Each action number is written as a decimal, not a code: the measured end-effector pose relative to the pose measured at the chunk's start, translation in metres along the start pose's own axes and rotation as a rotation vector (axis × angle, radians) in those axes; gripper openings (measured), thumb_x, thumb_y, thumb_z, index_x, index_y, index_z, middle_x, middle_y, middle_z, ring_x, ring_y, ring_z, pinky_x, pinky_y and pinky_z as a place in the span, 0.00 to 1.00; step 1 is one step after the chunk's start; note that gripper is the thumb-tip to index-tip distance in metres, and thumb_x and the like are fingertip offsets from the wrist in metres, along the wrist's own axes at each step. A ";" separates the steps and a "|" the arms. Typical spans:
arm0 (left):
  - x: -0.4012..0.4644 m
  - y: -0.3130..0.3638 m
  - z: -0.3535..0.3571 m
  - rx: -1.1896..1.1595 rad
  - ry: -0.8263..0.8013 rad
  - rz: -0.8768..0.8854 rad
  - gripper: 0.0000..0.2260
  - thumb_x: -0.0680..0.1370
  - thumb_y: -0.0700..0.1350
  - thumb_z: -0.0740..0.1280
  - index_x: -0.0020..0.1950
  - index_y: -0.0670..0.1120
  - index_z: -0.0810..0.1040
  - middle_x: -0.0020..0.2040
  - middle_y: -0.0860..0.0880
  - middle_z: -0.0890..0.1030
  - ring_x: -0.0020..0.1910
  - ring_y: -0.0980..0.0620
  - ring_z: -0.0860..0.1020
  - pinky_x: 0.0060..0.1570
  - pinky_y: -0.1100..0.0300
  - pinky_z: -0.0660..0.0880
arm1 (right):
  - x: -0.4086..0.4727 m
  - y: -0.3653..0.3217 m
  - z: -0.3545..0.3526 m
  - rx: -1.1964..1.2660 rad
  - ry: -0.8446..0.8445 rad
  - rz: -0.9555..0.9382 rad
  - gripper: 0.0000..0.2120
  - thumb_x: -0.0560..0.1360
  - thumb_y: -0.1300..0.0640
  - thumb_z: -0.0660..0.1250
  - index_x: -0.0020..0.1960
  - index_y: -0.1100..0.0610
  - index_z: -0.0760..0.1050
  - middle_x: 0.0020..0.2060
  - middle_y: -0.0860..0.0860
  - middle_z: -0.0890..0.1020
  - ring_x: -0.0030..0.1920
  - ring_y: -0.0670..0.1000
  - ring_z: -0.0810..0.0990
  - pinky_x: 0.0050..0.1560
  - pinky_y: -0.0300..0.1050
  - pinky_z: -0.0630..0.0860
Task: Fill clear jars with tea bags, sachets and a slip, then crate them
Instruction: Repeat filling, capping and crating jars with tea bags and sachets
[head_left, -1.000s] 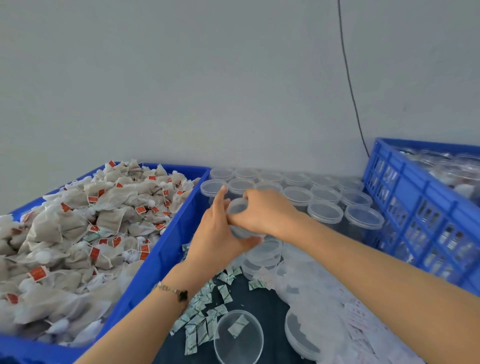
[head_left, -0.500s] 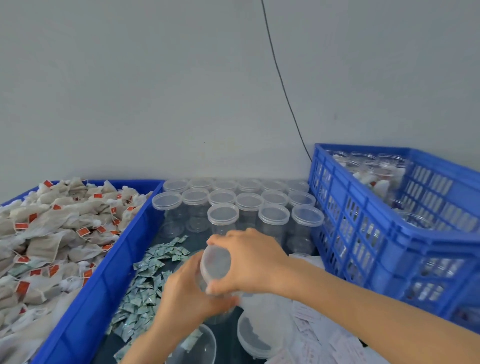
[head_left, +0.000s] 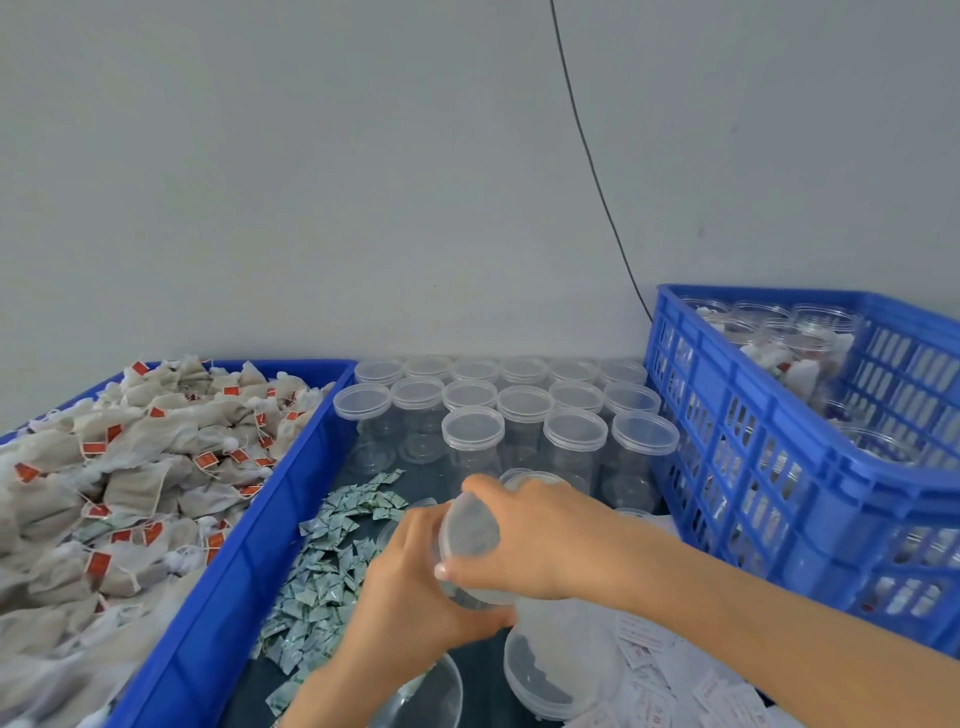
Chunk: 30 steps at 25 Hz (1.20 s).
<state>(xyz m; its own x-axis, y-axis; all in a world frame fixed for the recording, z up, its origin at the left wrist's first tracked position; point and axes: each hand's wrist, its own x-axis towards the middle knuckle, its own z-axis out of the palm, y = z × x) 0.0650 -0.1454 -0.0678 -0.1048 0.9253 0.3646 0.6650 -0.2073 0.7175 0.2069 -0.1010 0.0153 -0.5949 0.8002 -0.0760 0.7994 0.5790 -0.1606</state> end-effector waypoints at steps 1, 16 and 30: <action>-0.002 -0.002 0.000 -0.017 -0.010 0.008 0.35 0.53 0.58 0.81 0.53 0.66 0.64 0.51 0.63 0.73 0.52 0.73 0.70 0.42 0.73 0.69 | -0.002 -0.001 -0.001 0.034 -0.013 -0.048 0.32 0.66 0.37 0.68 0.65 0.40 0.58 0.54 0.52 0.72 0.51 0.55 0.75 0.40 0.46 0.71; 0.006 -0.042 -0.056 -0.248 0.163 -0.147 0.39 0.50 0.68 0.79 0.58 0.65 0.68 0.58 0.61 0.77 0.57 0.67 0.75 0.56 0.64 0.72 | -0.004 0.047 -0.013 0.122 0.167 -0.093 0.30 0.64 0.44 0.72 0.52 0.40 0.52 0.45 0.36 0.61 0.42 0.35 0.67 0.34 0.32 0.65; -0.021 -0.061 -0.093 -0.284 0.251 -0.339 0.50 0.44 0.75 0.75 0.63 0.64 0.66 0.57 0.66 0.74 0.55 0.69 0.73 0.47 0.72 0.71 | 0.078 0.024 0.070 0.286 0.225 0.143 0.39 0.74 0.44 0.65 0.76 0.44 0.45 0.74 0.47 0.31 0.74 0.53 0.32 0.75 0.59 0.43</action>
<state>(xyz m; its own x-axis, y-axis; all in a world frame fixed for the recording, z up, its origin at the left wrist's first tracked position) -0.0423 -0.1823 -0.0638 -0.4773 0.8580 0.1897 0.3389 -0.0194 0.9406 0.1738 -0.0353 -0.0637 -0.4201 0.9025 0.0951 0.7983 0.4174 -0.4342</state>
